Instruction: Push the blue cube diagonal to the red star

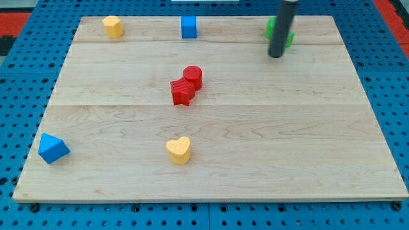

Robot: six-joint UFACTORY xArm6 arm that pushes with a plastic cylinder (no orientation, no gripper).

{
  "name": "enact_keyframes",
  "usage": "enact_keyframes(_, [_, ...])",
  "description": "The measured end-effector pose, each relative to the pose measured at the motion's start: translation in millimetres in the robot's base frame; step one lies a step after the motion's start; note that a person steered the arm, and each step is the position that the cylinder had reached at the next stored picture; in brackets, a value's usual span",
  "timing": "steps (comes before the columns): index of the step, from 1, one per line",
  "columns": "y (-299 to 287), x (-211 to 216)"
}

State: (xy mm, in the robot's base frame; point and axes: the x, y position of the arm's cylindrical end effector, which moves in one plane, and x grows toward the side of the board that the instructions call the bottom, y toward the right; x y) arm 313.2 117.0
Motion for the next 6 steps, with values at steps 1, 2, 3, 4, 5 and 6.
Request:
enact_keyframes(1, [-45,-25])
enact_keyframes(2, [-45,-76])
enact_keyframes(3, [-78,-97])
enact_keyframes(4, [-144,-113])
enact_keyframes(5, [-233,-76])
enact_keyframes(6, [-236,-59])
